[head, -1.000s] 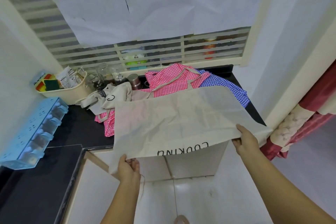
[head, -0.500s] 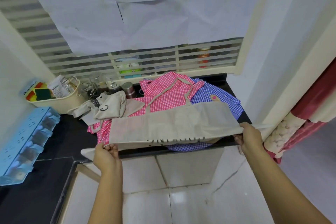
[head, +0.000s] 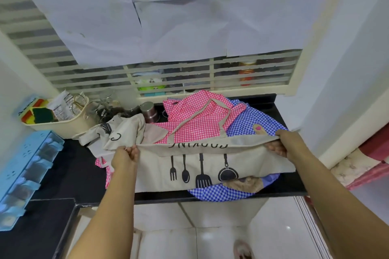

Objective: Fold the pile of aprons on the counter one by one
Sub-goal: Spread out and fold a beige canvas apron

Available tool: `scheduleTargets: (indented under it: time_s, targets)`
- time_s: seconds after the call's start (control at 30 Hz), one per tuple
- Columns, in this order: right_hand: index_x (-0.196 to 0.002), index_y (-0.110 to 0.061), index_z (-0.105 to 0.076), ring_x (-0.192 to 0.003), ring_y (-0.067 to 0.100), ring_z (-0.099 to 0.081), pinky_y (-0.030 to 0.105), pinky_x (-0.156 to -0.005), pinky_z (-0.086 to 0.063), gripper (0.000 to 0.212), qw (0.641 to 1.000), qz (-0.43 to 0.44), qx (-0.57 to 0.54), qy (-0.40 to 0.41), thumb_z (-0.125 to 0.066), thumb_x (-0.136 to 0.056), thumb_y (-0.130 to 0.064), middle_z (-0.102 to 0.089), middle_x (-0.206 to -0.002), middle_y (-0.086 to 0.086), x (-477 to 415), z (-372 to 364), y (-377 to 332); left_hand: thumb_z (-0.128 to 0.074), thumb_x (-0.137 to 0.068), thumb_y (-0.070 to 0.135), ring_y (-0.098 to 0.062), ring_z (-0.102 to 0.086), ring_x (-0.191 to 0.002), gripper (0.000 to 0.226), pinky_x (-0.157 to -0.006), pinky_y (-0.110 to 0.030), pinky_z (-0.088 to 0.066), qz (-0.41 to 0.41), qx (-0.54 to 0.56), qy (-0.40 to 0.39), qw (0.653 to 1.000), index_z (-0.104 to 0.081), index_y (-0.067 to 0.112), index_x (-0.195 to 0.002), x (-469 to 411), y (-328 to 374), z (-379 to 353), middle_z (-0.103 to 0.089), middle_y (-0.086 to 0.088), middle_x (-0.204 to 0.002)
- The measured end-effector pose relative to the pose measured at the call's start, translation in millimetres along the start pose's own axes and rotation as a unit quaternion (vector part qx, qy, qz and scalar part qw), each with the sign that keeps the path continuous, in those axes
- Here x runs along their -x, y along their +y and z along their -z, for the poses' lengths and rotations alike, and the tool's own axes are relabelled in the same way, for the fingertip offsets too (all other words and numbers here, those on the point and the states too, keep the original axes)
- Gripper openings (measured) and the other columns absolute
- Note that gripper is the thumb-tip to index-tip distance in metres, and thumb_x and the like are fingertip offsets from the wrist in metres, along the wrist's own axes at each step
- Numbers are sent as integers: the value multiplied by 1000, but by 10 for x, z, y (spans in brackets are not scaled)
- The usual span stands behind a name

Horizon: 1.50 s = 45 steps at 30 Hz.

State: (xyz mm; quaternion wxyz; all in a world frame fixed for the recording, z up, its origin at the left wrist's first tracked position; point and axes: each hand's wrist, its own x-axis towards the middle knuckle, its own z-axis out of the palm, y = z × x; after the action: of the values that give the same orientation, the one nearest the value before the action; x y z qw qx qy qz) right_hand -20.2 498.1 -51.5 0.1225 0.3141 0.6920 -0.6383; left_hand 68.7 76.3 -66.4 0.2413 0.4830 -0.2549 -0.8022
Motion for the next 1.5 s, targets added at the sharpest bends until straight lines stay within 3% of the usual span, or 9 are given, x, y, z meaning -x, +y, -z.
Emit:
scheduleTargets:
  time_s: [0.1,0.23,0.33,0.43,0.63,0.9,1.17,1.33,1.5]
  targets:
    - [-95,3,-57,-32,12,-57,12,-31,-37,35,999,-28,45,-8,-33,-99,-22,-65,-48,10,-328,-110,8,-38,-98,7,-9,-52,-46,33,-36,-15,-44,19,-16,30,999,-39,10,-65,-237,-80,-76,-42,0,-60]
    - [-81,6,-62,-33,16,-58,14,-32,-37,49,995,-54,71,-45,-33,-101,-28,-65,-50,14,-702,-293,-13,-38,-100,12,-10,-52,-51,34,-36,-15,-44,26,-33,57,997,-41,10,-66,-487,-266,-172,-45,3,-37]
    - [-91,-6,-62,-43,19,-58,17,-34,-41,32,995,-19,66,-67,-50,-95,-36,-67,-67,16,-859,-455,23,-49,-98,33,-10,-58,-75,29,-75,-25,-53,-6,-200,16,980,-58,8,-86,-430,-477,-289,-62,-1,-73]
    - [-100,-5,-63,-50,18,-60,20,-42,-46,23,989,36,111,-87,-50,-97,-24,-67,-69,11,-914,-479,205,-58,-93,38,-29,-55,-111,41,-90,-35,-39,-176,-505,-59,843,-58,5,-116,-236,-821,-251,-58,-8,-107]
    - [-93,1,-63,-68,24,-62,26,-63,-50,19,966,140,187,-108,-51,-97,-14,-66,-78,12,-825,-330,437,-39,-87,62,-26,-30,-140,74,-110,-54,-29,-360,-708,-217,568,-35,18,-146,94,-1594,121,-34,-7,-152]
    - [-79,-2,-67,-59,17,-62,22,-58,-53,24,976,124,156,-92,-57,-95,-18,-67,-66,8,-588,58,741,-4,-66,94,-9,16,-143,109,-113,-47,13,-322,-745,-265,521,4,28,-152,440,-1957,204,15,12,-155]
    - [-95,-4,-62,-65,22,-60,27,-57,-49,17,995,82,46,25,-65,-89,-20,-64,-80,11,-276,375,1098,2,-51,100,-22,22,-140,125,-112,-57,6,-304,-808,-330,383,22,18,-144,282,-1867,345,27,3,-149]
    - [-117,-9,-50,-70,18,-57,25,-56,-46,36,998,9,-24,55,-68,-87,-19,-59,-98,7,-246,482,1203,-41,-74,81,-25,22,-144,118,-112,-62,3,-261,-835,-336,349,31,12,-137,325,-1768,350,30,-1,-151]
    - [-122,-8,-54,-67,16,-57,21,-52,-46,39,996,-18,-91,-3,-67,-87,-16,-61,-88,6,-247,468,1141,-50,-84,67,-30,18,-146,113,-110,-66,-4,-231,-885,-288,284,25,10,-146,448,-1786,268,24,-10,-157]
